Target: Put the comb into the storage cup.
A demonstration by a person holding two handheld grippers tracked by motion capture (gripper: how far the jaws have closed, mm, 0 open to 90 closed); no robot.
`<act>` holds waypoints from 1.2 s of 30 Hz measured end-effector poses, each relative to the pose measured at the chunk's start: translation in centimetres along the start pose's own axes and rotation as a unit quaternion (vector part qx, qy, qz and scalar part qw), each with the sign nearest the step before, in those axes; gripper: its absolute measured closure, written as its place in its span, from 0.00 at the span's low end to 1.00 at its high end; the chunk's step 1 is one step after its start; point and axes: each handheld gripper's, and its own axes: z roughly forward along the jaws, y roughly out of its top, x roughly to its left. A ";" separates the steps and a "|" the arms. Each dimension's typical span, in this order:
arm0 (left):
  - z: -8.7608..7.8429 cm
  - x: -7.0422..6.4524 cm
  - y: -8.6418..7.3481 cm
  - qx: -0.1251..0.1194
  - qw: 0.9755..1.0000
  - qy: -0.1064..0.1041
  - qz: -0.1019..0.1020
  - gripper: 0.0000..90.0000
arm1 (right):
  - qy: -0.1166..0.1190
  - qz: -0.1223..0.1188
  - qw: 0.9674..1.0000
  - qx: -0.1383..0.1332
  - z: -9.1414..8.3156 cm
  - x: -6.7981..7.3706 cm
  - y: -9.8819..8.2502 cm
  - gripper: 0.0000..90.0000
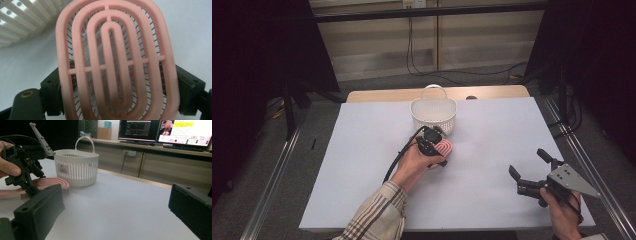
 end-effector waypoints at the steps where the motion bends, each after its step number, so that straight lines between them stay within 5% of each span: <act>1: 0.0 0.0 0.0 -0.003 1.000 0.000 -0.003 0.19 | 0.000 0.000 1.000 0.000 0.0 0.0 0.0 0.00; 17: -0.7 0.0 -0.3 -0.012 1.000 0.006 0.017 0.20 | 0.000 0.001 1.000 -0.001 0.0 0.0 0.0 0.00; 36: -1.8 0.4 -0.6 -0.038 0.999 0.011 -0.001 0.20 | -0.001 0.000 1.000 -0.002 0.0 0.0 0.0 0.00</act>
